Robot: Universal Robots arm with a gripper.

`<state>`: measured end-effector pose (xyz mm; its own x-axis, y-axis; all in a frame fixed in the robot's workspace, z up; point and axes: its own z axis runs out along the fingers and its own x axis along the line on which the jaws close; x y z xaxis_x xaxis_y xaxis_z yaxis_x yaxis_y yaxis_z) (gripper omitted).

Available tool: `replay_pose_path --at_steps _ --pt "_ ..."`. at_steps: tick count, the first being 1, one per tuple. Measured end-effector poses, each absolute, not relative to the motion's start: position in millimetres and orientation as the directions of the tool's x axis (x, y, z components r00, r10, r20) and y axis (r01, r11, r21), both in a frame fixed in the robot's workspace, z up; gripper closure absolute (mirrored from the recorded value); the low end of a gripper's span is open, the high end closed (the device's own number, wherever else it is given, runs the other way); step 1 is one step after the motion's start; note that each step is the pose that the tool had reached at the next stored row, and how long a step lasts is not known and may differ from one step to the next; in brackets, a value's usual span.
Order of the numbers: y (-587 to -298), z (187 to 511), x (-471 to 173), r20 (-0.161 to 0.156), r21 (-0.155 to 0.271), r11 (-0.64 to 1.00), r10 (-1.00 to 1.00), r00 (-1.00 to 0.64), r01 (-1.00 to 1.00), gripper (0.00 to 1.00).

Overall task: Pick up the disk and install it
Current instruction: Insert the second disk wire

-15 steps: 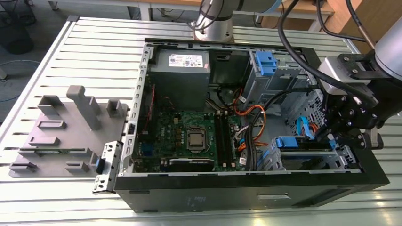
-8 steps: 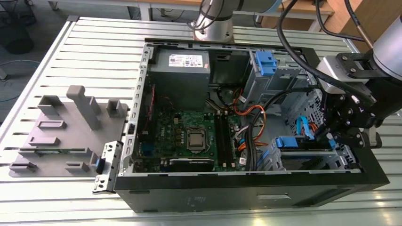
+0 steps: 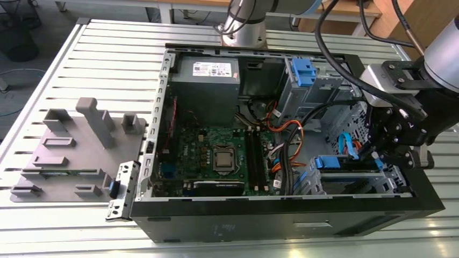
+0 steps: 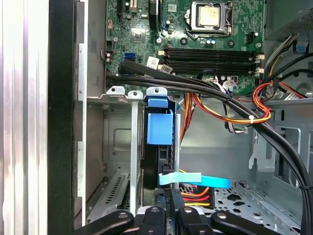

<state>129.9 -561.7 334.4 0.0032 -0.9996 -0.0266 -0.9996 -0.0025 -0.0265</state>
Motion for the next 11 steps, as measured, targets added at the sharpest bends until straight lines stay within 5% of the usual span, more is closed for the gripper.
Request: replay_pose_path --at_steps 11 --pt "-561.7 330.3 129.9 -0.027 -0.026 -0.002 -1.0 0.003 -1.0 0.84"
